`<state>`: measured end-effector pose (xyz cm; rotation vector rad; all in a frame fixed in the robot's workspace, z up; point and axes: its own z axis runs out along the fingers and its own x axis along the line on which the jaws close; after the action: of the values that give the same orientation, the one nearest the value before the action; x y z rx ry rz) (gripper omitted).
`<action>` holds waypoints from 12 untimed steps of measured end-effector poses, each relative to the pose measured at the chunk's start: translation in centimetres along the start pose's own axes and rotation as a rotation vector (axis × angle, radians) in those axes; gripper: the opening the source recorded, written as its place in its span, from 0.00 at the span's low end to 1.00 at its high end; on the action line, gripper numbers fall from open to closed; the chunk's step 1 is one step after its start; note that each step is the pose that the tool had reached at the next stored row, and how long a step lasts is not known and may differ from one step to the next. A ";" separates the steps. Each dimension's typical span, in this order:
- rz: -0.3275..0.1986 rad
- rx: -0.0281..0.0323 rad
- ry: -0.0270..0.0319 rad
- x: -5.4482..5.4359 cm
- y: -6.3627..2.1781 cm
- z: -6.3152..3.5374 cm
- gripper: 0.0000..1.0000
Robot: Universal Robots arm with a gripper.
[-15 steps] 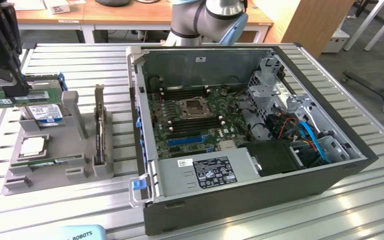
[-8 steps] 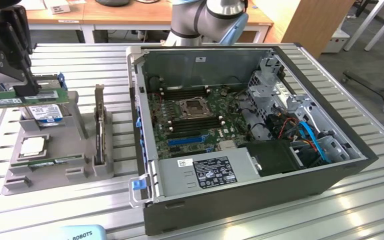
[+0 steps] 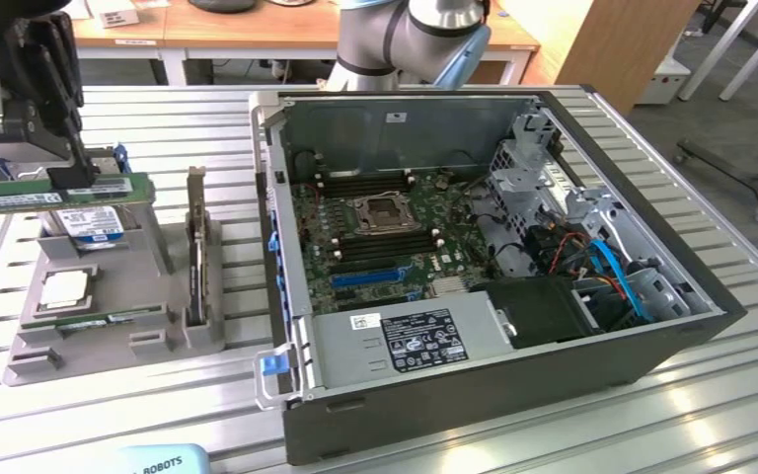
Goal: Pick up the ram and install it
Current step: 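Pick up the ram and move it above insertion slot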
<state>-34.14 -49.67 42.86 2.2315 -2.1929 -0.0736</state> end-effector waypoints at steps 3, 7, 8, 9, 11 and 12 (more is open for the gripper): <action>0.000 0.0000 0.0000 0.0 -0.33 -0.01 0.12; 0.000 -0.0001 0.0001 0.0 -0.77 -0.04 0.12; 0.000 0.0000 0.0001 0.0 -0.86 -0.04 0.12; 0.000 -0.0001 0.0000 0.0 -0.96 -0.04 0.12; 0.000 -0.0001 0.0000 0.0 -1.18 -0.05 0.12; 0.000 0.0000 0.0000 0.0 -1.29 -0.06 0.12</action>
<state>-32.85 -49.67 42.86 2.2314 -2.1929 -0.0736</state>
